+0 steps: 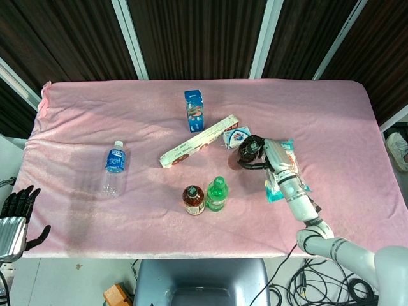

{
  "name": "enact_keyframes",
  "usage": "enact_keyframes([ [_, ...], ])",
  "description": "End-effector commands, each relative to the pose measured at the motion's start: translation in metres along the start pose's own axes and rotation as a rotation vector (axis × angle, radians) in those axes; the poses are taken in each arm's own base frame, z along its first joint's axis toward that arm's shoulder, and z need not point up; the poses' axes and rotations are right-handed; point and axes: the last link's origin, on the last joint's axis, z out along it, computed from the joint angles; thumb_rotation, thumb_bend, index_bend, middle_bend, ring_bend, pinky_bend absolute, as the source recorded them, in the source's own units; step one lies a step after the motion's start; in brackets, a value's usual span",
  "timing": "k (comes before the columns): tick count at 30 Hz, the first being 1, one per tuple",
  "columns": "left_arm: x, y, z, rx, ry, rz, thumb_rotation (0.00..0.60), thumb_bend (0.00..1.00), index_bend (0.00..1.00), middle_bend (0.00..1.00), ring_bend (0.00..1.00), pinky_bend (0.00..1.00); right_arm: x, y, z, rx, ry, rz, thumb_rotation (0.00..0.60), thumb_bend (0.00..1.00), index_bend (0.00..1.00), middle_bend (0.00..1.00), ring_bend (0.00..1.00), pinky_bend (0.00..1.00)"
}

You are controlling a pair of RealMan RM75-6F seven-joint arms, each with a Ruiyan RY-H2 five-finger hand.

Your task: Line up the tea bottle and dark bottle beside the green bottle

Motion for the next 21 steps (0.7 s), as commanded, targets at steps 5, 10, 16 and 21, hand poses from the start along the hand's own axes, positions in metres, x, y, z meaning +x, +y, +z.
enact_keyframes([
  [5,-0.001,0.002,0.000,-0.006,-0.002,0.004,0.600,0.30,0.00,0.01,0.00,0.00,-0.001,-0.007,-0.051,0.055,-0.087,-0.047,0.600,0.36,1.00,0.66,0.61,0.71],
  [10,-0.002,0.003,0.001,-0.012,-0.003,0.005,0.600,0.30,0.00,0.01,0.00,0.00,-0.005,-0.003,-0.071,0.040,-0.124,-0.059,0.600,0.36,1.00,0.66,0.61,0.71],
  [16,-0.003,0.005,0.002,-0.018,-0.012,0.004,0.600,0.30,0.00,0.01,0.00,0.00,-0.017,0.004,-0.073,-0.003,-0.159,0.035,0.600,0.36,1.00,0.66,0.61,0.71],
  [21,-0.004,0.005,0.002,-0.016,-0.015,0.004,0.600,0.30,0.00,0.01,0.00,0.00,-0.024,0.003,-0.073,-0.008,-0.187,0.100,0.600,0.36,1.00,0.66,0.61,0.71],
])
